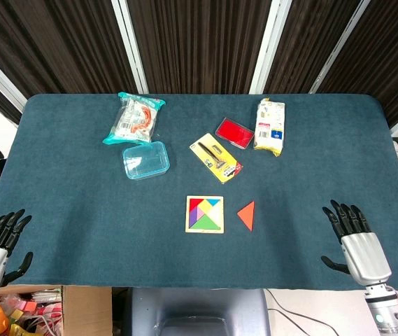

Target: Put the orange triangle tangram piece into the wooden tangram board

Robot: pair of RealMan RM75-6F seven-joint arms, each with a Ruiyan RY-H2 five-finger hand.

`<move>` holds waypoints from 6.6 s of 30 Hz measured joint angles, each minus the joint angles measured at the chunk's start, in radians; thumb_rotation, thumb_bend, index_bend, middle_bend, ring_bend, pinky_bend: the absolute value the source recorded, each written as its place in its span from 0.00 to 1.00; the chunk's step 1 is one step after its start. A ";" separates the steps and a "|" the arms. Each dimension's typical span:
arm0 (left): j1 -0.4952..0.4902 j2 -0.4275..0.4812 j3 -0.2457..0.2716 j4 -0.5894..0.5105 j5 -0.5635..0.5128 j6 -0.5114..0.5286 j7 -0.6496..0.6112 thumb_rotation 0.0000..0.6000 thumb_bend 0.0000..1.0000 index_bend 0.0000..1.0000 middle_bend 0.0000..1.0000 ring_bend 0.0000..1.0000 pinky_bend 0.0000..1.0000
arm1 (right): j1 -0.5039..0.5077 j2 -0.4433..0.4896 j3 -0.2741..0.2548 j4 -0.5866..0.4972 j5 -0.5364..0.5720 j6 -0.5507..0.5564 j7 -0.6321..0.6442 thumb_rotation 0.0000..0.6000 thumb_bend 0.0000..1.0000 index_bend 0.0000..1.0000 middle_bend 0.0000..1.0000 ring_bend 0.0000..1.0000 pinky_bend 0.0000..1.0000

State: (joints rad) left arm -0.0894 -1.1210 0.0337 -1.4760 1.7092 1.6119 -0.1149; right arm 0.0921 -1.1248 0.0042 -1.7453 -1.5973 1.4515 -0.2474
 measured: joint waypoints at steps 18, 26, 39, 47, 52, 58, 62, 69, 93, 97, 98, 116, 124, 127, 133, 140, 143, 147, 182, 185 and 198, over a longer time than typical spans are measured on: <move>-0.010 0.008 -0.007 0.003 -0.021 -0.021 -0.030 1.00 0.46 0.00 0.01 0.02 0.10 | 0.199 -0.059 0.076 0.047 0.005 -0.237 -0.220 1.00 0.16 0.17 0.00 0.00 0.00; -0.013 0.012 -0.009 0.008 -0.030 -0.029 -0.047 1.00 0.46 0.00 0.01 0.02 0.10 | 0.381 -0.116 0.145 0.106 0.138 -0.483 -0.454 1.00 0.16 0.22 0.00 0.00 0.00; -0.014 0.013 -0.012 0.006 -0.039 -0.036 -0.047 1.00 0.46 0.00 0.01 0.02 0.10 | 0.560 -0.263 0.128 0.270 0.293 -0.668 -0.608 1.00 0.22 0.35 0.00 0.00 0.00; -0.014 0.016 -0.014 0.009 -0.043 -0.035 -0.062 1.00 0.46 0.00 0.01 0.02 0.10 | 0.611 -0.344 0.097 0.346 0.286 -0.675 -0.568 1.00 0.28 0.41 0.00 0.00 0.00; -0.011 0.019 -0.012 0.010 -0.040 -0.029 -0.069 1.00 0.46 0.00 0.01 0.02 0.10 | 0.628 -0.366 0.080 0.365 0.293 -0.673 -0.563 1.00 0.35 0.44 0.00 0.00 0.00; -0.015 0.021 -0.015 0.010 -0.041 -0.032 -0.073 1.00 0.46 0.00 0.01 0.02 0.10 | 0.636 -0.374 0.064 0.366 0.313 -0.665 -0.579 1.00 0.40 0.49 0.00 0.00 0.00; -0.012 0.020 -0.013 0.010 -0.039 -0.028 -0.072 1.00 0.46 0.00 0.01 0.02 0.10 | 0.638 -0.376 0.055 0.363 0.324 -0.651 -0.590 1.00 0.41 0.53 0.00 0.00 0.00; -0.011 0.018 -0.012 0.015 -0.037 -0.026 -0.075 1.00 0.46 0.00 0.01 0.02 0.10 | 0.647 -0.376 0.044 0.356 0.342 -0.637 -0.601 1.00 0.46 0.61 0.00 0.00 0.00; -0.005 0.025 -0.012 0.019 -0.031 -0.008 -0.098 1.00 0.46 0.00 0.01 0.02 0.10 | 0.733 -0.513 0.147 0.382 0.400 -0.470 -0.813 1.00 0.46 0.61 0.00 0.00 0.00; -0.006 0.027 -0.011 0.024 -0.031 -0.011 -0.108 1.00 0.46 0.00 0.01 0.02 0.10 | 0.749 -0.570 0.149 0.425 0.434 -0.456 -0.857 1.00 0.46 0.61 0.00 0.00 0.00; -0.006 0.027 -0.011 0.024 -0.030 -0.011 -0.109 1.00 0.46 0.00 0.01 0.02 0.10 | 0.751 -0.582 0.149 0.432 0.440 -0.453 -0.863 1.00 0.46 0.61 0.00 0.00 0.00; -0.006 0.028 -0.010 0.029 -0.021 -0.001 -0.122 1.00 0.46 0.00 0.01 0.02 0.10 | 0.772 -0.682 0.137 0.480 0.492 -0.408 -0.941 1.00 0.46 0.60 0.01 0.00 0.00; -0.007 0.029 -0.010 0.028 -0.020 -0.003 -0.122 1.00 0.46 0.00 0.01 0.02 0.10 | 0.776 -0.696 0.128 0.486 0.498 -0.409 -0.946 1.00 0.46 0.60 0.01 0.00 0.00; -0.007 0.029 -0.009 0.029 -0.020 -0.002 -0.125 1.00 0.46 0.00 0.01 0.02 0.10 | 0.774 -0.701 0.116 0.484 0.498 -0.409 -0.950 1.00 0.46 0.59 0.01 0.00 0.00; -0.005 0.030 -0.007 0.028 -0.015 0.005 -0.127 1.00 0.46 0.00 0.01 0.02 0.10 | 0.774 -0.709 0.106 0.481 0.504 -0.406 -0.962 1.00 0.46 0.59 0.01 0.00 0.00; -0.005 0.030 -0.008 0.032 -0.015 0.006 -0.131 1.00 0.46 0.00 0.01 0.02 0.10 | 0.772 -0.716 0.096 0.477 0.501 -0.398 -0.965 1.00 0.46 0.58 0.01 0.00 0.00; -0.005 0.030 -0.008 0.032 -0.015 0.006 -0.132 1.00 0.46 0.00 0.01 0.02 0.10 | 0.769 -0.717 0.091 0.473 0.500 -0.393 -0.971 1.00 0.46 0.58 0.01 0.00 0.00; -0.006 0.030 -0.008 0.032 -0.014 0.006 -0.131 1.00 0.46 0.00 0.01 0.02 0.10 | 0.774 -0.710 0.095 0.471 0.503 -0.400 -0.971 1.00 0.46 0.56 0.01 0.00 0.00; -0.004 0.030 -0.007 0.032 -0.012 0.011 -0.130 1.00 0.46 0.00 0.01 0.02 0.10 | 0.756 -0.664 0.068 0.382 0.494 -0.369 -0.987 1.00 0.46 0.42 0.01 0.00 0.00; -0.004 0.029 -0.007 0.032 -0.012 0.011 -0.129 1.00 0.46 0.00 0.01 0.02 0.10 | 0.751 -0.652 0.069 0.366 0.486 -0.362 -0.971 1.00 0.46 0.42 0.01 0.00 0.00; -0.007 0.028 -0.008 0.027 -0.015 0.004 -0.120 1.00 0.46 0.00 0.01 0.02 0.10 | 0.735 -0.581 -0.001 0.286 0.405 -0.389 -0.916 1.00 0.59 0.46 0.01 0.00 0.00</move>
State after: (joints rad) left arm -0.0961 -1.0925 0.0256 -1.4489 1.6946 1.6158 -0.2348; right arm 0.8267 -1.7056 0.0033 -1.4594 -1.1928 1.0622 -1.1634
